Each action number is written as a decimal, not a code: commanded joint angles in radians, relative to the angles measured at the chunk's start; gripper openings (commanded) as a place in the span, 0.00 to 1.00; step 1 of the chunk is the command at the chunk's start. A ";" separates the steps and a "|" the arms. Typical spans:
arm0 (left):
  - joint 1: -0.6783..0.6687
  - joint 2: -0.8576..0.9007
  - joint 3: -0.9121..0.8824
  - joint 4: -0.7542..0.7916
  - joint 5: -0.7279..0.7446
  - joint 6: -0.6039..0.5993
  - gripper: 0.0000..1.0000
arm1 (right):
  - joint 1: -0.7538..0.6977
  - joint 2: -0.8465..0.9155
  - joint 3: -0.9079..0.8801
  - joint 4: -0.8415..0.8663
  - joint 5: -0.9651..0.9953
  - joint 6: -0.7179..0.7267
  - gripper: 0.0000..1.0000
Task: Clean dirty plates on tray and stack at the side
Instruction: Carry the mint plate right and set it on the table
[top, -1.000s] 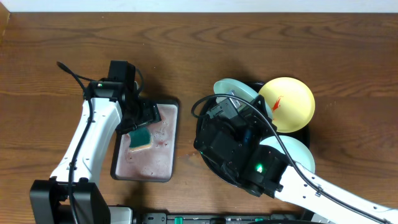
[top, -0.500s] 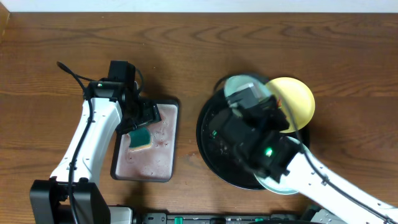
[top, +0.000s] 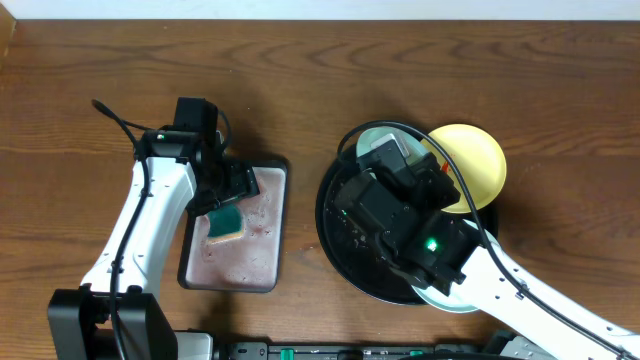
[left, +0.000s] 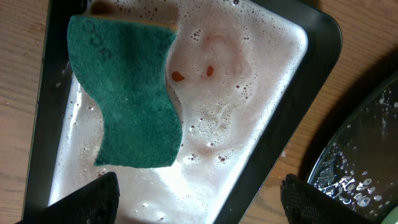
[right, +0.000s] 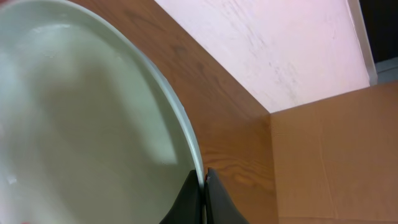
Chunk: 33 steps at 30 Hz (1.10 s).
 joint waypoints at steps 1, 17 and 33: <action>0.003 -0.013 0.009 -0.001 0.001 0.009 0.83 | -0.003 -0.005 0.021 -0.003 0.041 0.096 0.01; 0.003 -0.013 0.009 -0.001 0.001 0.009 0.83 | -0.797 -0.018 0.021 -0.060 -1.205 0.234 0.01; 0.003 -0.014 0.009 -0.001 0.001 0.009 0.83 | -1.777 0.172 0.001 -0.020 -1.273 0.419 0.01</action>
